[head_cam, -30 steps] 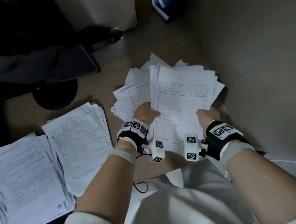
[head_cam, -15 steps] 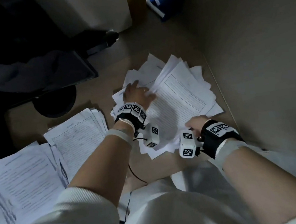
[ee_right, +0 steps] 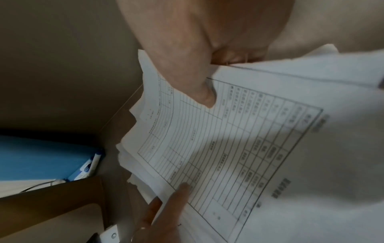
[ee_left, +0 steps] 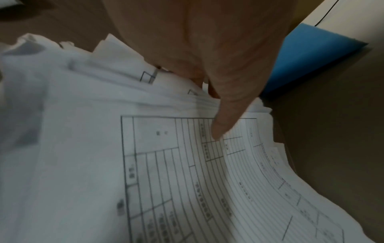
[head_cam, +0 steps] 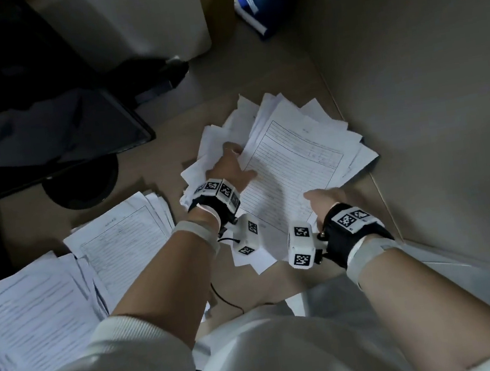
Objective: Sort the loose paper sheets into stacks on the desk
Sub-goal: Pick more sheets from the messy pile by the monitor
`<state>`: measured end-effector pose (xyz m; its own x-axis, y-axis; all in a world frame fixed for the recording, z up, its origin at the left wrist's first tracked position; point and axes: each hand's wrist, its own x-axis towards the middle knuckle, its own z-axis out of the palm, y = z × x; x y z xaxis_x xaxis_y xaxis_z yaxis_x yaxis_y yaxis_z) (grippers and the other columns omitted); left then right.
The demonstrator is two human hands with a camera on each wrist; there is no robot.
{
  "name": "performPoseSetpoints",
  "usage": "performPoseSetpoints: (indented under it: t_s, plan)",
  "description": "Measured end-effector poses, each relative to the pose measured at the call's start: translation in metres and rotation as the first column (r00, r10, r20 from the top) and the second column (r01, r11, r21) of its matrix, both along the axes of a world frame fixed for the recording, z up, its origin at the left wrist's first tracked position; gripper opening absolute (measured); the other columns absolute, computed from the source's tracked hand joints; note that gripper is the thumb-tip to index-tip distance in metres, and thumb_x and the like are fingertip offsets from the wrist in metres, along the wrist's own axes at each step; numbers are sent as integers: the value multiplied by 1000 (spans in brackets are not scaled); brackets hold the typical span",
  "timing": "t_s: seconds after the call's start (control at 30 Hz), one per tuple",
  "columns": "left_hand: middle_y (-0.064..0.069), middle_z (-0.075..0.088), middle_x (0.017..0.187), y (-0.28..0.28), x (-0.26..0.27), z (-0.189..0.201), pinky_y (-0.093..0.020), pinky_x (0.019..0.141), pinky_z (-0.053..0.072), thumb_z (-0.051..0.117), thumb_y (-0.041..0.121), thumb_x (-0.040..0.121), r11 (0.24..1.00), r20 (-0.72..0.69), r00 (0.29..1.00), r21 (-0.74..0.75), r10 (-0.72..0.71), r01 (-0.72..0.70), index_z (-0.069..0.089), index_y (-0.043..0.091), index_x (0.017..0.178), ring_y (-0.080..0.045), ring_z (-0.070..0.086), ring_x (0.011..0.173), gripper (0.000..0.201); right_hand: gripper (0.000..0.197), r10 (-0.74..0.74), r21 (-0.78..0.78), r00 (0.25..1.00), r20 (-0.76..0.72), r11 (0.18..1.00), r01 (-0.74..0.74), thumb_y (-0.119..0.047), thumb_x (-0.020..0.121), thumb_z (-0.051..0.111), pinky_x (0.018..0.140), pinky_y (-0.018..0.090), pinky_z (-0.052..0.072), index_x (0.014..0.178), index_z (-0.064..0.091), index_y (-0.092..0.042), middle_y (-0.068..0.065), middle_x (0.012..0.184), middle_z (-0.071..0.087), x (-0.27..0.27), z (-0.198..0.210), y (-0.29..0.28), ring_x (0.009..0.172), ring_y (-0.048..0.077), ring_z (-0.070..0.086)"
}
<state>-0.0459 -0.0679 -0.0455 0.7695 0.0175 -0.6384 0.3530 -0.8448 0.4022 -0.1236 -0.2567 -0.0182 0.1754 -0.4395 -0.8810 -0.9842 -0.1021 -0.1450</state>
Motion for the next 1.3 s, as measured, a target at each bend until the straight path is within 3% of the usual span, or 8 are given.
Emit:
performPoseSetpoints:
  t_s: [0.17,0.23,0.37,0.57,0.8,0.97,1.17,1.3]
  plan:
    - [-7,65,107,3,-19,12,-35,81,49,70,26,84,984,-94,985,-88,144,-152,58,12,115,-31,63,101,36,22,-57,-12,991,124,998,59,-23,87,59,64,34,45,100,56,-5,7,79,54,15,15,-3,63,25,52]
    - [-7,64,111,6,-29,21,-35,86,46,68,26,84,940,-179,943,-151,279,-307,62,5,113,-30,59,104,36,36,-36,7,985,170,999,35,-15,91,53,63,32,40,125,54,-5,10,98,57,20,19,-7,69,24,50]
    - [-4,52,134,6,-67,28,-35,96,41,69,26,85,838,-325,839,-192,437,-511,39,2,139,-26,50,118,67,53,192,-41,958,213,981,-187,-4,98,38,93,34,43,150,34,-10,9,146,46,30,26,-6,121,32,52]
    - [-16,49,141,10,-112,39,-40,100,46,71,31,85,599,-252,623,-173,740,-782,32,0,143,-34,52,124,77,31,550,-51,801,237,830,-556,-4,99,41,88,35,45,126,54,3,17,128,59,42,29,19,107,34,57]
    - [-17,26,155,-1,-153,33,-51,115,26,68,43,77,580,-236,571,-33,787,-814,30,14,152,-37,23,143,89,64,708,-49,690,148,702,-710,-26,78,70,76,29,46,134,48,-5,13,128,58,28,13,29,107,32,60]
    - [-9,62,130,-4,-161,-12,-47,98,52,80,50,40,260,-331,293,-142,897,-955,45,9,137,-29,63,111,111,83,648,-59,753,114,761,-646,-31,73,76,83,39,51,137,32,0,17,126,54,26,1,17,103,33,58]
    - [-8,55,132,-12,-153,15,-43,100,47,74,50,55,390,-351,384,-56,854,-919,47,11,135,-32,54,117,93,44,623,115,746,234,744,-658,-24,78,75,89,35,53,115,61,-5,7,105,68,19,-10,15,96,26,64]
    - [-4,53,115,-8,-152,23,-31,79,41,68,25,86,373,-346,376,-77,860,-925,48,2,132,-24,51,98,55,36,690,110,648,322,653,-749,-5,88,61,91,33,52,124,63,-8,9,117,68,11,-3,22,103,28,63]
